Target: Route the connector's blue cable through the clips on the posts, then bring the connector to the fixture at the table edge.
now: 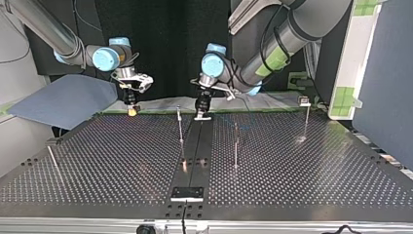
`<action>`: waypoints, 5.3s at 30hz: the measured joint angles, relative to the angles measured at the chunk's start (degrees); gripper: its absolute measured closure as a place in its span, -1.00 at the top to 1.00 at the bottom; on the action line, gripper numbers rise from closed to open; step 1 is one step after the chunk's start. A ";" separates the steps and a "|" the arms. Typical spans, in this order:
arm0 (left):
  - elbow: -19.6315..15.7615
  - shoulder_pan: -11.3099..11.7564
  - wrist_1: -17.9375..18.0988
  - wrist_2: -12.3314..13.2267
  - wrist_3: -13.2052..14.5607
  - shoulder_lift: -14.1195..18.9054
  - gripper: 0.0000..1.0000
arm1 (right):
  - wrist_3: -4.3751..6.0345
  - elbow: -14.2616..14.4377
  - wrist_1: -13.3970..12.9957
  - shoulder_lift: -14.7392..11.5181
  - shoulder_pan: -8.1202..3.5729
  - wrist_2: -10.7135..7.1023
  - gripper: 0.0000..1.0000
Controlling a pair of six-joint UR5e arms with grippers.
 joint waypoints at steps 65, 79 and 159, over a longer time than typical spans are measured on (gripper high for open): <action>12.35 4.27 -8.64 1.19 -0.37 -4.44 -1.00 | -0.32 -9.60 4.54 4.06 -0.87 0.24 -1.00; 13.51 3.84 -9.01 0.90 0.08 -6.77 -1.00 | -0.20 -11.86 5.93 4.14 -1.23 0.24 -1.00; 2.25 -0.89 -15.43 1.88 9.28 3.48 1.00 | -0.29 -12.27 9.27 5.11 -0.91 -0.20 -1.00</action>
